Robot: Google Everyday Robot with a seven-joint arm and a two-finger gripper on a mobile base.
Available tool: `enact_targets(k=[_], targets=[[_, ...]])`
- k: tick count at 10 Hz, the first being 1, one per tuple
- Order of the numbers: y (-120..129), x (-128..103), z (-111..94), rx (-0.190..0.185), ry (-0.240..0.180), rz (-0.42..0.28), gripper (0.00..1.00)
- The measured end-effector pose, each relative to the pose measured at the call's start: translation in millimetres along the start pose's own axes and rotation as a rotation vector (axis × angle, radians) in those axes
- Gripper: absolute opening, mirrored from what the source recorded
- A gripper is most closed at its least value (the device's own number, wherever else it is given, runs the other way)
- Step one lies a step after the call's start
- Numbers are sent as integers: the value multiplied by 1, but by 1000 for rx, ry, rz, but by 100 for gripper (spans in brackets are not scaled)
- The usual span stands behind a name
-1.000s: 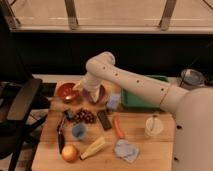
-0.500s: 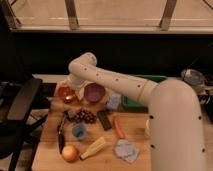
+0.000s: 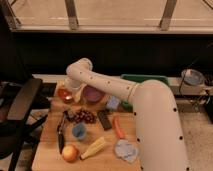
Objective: Stack bowls into tray
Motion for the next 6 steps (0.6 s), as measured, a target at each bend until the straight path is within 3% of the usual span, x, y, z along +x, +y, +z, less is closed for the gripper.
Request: enact_targets(k=[3,6], targets=[[12,9,25,-22,-8,38,74],[19,4,46,-13,4,-7,45]])
